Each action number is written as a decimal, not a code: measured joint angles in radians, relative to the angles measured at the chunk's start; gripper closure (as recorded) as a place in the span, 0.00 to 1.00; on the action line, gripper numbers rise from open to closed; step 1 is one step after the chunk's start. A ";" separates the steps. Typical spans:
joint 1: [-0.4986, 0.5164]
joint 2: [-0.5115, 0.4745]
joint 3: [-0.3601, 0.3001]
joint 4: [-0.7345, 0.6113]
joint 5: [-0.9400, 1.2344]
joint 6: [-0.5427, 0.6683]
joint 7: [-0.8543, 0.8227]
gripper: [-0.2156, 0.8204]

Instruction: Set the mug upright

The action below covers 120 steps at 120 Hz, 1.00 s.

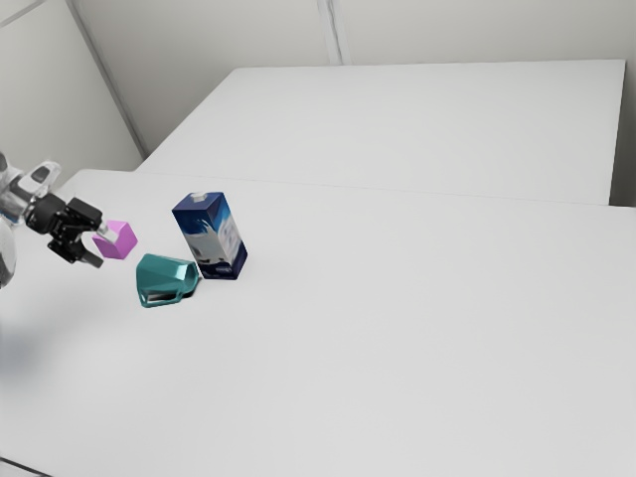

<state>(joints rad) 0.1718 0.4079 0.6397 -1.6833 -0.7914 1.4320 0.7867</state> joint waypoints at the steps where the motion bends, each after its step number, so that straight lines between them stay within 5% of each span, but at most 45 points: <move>1: 0.003 0.006 0.000 0.002 -0.005 0.000 0.005 0.21; 27: 0.024 0.118 -0.014 0.029 -0.153 0.002 0.111 0.21; 77: 0.026 0.193 -0.052 0.026 -0.300 0.089 0.228 0.21; 106: 0.044 0.217 -0.063 0.016 -0.326 0.029 0.263 0.21; 120: 0.047 0.218 -0.063 0.017 -0.329 -0.005 0.273 0.48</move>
<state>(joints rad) 0.2190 0.6256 0.5767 -1.6660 -1.1203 1.4270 1.0592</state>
